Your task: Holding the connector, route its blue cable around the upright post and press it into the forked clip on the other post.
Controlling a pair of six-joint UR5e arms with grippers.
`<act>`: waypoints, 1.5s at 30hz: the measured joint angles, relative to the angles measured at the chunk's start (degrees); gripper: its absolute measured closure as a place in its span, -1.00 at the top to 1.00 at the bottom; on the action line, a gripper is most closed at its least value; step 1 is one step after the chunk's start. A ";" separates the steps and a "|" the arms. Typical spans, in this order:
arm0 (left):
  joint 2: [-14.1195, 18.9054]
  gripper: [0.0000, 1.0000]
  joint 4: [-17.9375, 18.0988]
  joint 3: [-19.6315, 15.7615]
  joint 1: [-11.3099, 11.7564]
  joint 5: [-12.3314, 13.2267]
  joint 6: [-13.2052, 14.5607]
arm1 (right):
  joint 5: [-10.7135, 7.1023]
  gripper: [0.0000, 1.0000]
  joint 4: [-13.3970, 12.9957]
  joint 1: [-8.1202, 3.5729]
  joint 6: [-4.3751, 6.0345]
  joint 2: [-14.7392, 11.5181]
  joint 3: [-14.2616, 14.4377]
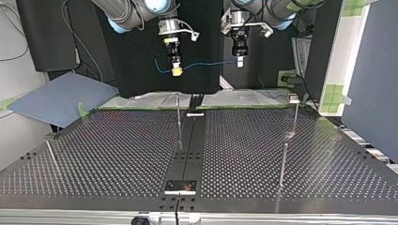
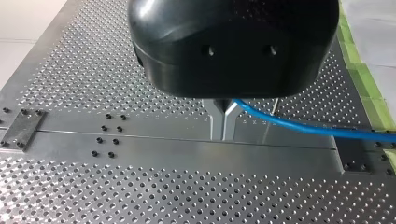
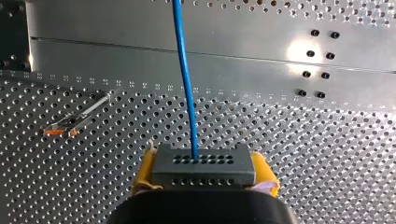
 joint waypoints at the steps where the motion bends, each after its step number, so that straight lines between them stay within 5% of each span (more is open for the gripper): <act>1: 0.00 -1.00 0.00 0.00 0.00 0.00 0.00 | 0.00 -1.00 0.00 0.00 0.00 0.00 0.00; 45: 0.00 -1.00 0.00 0.00 0.08 0.00 0.00 | 0.20 -1.00 1.22 0.13 -0.13 1.16 -0.01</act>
